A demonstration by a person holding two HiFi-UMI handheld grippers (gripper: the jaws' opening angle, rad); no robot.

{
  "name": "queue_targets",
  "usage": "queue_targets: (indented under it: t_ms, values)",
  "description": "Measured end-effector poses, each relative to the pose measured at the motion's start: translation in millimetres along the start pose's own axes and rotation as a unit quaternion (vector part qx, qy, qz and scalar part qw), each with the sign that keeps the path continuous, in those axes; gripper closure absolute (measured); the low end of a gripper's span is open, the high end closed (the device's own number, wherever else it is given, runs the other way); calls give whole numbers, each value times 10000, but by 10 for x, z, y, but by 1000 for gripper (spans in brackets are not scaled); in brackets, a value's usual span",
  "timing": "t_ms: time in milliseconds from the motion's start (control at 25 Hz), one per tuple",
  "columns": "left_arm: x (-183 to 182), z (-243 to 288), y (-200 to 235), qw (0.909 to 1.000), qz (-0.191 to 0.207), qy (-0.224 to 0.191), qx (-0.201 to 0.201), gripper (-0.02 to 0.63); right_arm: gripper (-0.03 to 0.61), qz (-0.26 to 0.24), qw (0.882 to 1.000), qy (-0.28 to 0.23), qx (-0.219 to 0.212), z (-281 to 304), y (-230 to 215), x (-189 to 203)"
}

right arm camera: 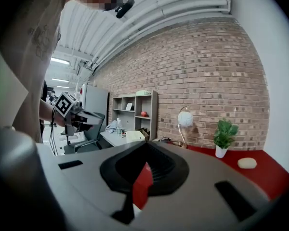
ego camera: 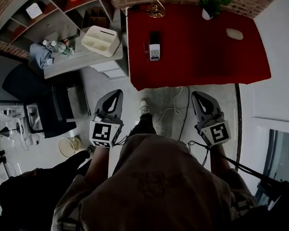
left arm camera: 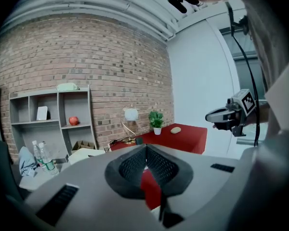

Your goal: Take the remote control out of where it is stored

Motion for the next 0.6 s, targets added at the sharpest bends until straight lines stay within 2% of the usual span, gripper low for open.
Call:
queue_targets:
  t_ms: [160, 360, 600]
  values:
    - [-38, 258, 316, 9999, -52, 9, 114, 603, 566, -307, 9995, 45, -32, 387, -46, -153]
    - [-121, 519, 643, 10000, -40, -47, 70, 603, 566, -242, 9996, 138, 102, 714, -146, -249]
    - [-219, 817, 992, 9990, 83, -139, 417, 603, 566, -224, 9995, 54, 223, 1151, -271, -398]
Point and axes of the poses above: the fingertips, and each gripper's own axes: z forward along the fingers, y to its left, x out of its underside, the point moved 5 cm from there along -z, backward along the fingers, and after that the axes turned 1 degree about -x, right-handed, at the moved point
